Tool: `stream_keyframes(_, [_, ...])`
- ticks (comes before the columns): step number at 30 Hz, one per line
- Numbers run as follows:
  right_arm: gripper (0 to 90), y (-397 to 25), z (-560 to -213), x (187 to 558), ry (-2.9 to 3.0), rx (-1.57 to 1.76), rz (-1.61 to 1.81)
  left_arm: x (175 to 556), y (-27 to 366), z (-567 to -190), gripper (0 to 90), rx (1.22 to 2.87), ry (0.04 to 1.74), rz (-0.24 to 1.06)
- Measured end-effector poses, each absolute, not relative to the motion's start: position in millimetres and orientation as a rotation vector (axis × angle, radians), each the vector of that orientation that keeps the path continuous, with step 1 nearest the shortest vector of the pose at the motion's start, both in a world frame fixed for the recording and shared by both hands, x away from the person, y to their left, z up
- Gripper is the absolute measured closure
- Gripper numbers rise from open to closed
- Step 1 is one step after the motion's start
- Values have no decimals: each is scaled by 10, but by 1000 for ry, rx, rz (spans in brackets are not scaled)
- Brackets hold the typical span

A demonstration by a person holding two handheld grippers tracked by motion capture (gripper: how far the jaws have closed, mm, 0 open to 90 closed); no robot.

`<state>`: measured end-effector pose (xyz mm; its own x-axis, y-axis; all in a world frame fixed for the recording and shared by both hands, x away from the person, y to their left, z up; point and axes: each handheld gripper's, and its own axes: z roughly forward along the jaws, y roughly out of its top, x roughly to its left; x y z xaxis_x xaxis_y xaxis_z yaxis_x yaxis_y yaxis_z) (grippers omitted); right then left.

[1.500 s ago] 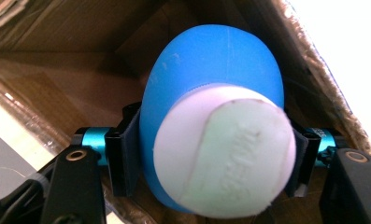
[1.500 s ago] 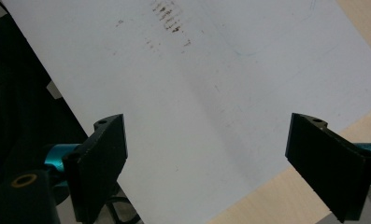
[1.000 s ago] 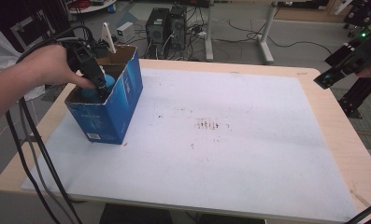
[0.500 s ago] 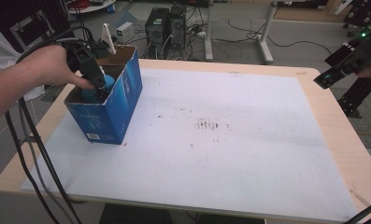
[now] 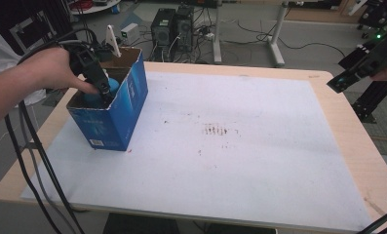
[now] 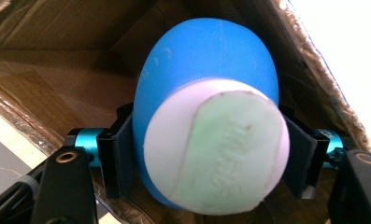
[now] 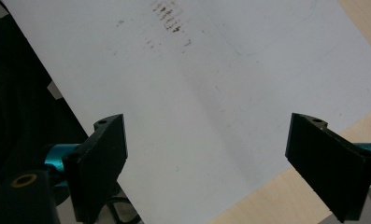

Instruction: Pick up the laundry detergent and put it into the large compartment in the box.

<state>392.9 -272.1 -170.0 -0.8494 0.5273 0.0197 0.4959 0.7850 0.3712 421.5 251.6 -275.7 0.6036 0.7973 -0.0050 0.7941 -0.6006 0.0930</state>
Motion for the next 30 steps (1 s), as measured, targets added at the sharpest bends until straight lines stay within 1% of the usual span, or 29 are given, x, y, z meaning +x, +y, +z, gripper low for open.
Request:
stream_keyframes(5, [120,-2726,-1696,3921,2887,834,565,4196,2536,-2729,265,2733,1331,52])
stream_keyframes(9, [120,-2735,-1691,3915,2885,833,568,4189,2537,-2700,223,2726,1318,76])
stream_keyframes(13, [120,-2730,-1689,3903,2885,836,567,4174,2510,-2657,223,2748,1268,82])
stream_keyframes(20, [120,-2741,-1668,3884,2878,837,571,4159,2505,-2506,223,2761,1241,116])
stream_keyframes(21, [120,-2749,-1667,3882,2878,831,575,4149,2515,-2407,223,2768,1228,133])
stream_keyframes(22, [120,-2749,-1667,3882,2878,831,575,4149,2515,-2407,223,2768,1228,133])
stream_keyframes(26, [120,-2752,-1662,3875,2876,836,577,4097,2504,-2190,223,2767,1197,180])
stream_keyframes(30, [120,-2748,-1661,3877,2875,838,578,4066,2461,-2077,223,2773,1158,185])
